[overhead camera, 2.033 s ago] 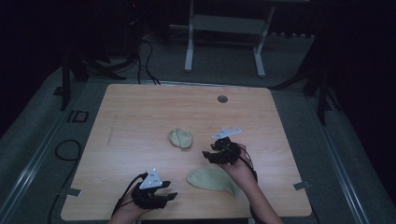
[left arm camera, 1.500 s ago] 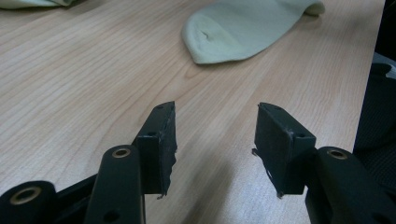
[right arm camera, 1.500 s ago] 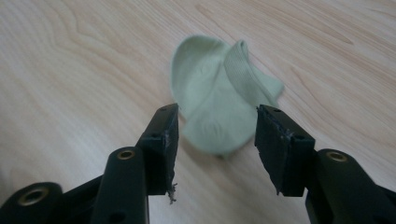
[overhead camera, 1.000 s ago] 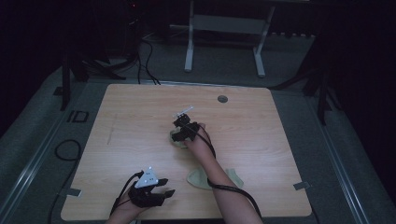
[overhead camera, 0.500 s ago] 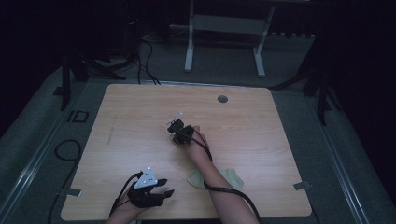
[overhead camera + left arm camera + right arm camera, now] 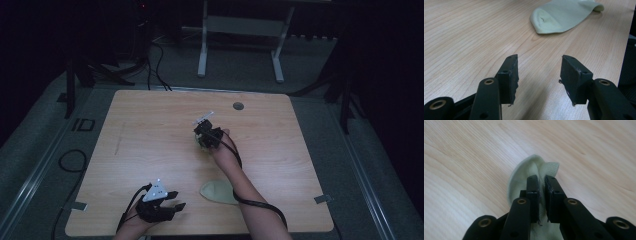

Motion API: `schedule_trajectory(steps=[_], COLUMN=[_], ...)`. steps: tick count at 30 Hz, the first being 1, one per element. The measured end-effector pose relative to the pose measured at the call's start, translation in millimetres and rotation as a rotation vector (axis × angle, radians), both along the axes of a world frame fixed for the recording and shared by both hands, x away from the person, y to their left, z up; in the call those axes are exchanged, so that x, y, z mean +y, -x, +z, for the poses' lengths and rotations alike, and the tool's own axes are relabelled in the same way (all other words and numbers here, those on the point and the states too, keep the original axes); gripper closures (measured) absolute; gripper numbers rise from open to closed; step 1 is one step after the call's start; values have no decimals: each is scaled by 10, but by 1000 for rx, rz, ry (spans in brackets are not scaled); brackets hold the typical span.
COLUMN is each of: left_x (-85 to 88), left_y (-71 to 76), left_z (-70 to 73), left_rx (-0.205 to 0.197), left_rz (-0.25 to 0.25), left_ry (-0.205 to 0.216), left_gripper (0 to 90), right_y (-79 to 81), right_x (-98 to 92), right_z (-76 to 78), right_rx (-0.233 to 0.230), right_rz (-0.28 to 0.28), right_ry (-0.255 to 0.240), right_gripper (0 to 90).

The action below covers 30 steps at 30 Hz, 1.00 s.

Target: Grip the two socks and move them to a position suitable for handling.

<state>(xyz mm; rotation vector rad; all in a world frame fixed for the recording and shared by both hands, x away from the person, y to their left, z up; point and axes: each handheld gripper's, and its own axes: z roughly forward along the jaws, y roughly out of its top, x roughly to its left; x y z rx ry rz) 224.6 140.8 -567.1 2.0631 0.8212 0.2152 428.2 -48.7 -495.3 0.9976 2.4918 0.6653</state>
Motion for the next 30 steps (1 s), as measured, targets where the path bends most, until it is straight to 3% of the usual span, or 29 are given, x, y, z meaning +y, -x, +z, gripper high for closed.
schedule_trajectory(steps=[10,18,27,28,30], left_x=[-30,-42,-64,-66,-67], left_y=[7,7,10,10,10], left_z=[-4,5,4,3,0], left_rx=[3,3,6,7,9], left_rz=[0,5,-2,-3,-3], left_ry=[-2,4,5,4,5], left_gripper=[484,484,484,484,484], right_y=[212,376,414,414,444], right_x=[-441,-670,-730,-709,-673], right_z=[307,381,53,-99,-203], right_rx=[-52,-65,-28,17,26], right_rz=[-22,-37,-40,-14,-10], right_ry=[14,2,16,11,29], right_gripper=[824,824,823,821,820])
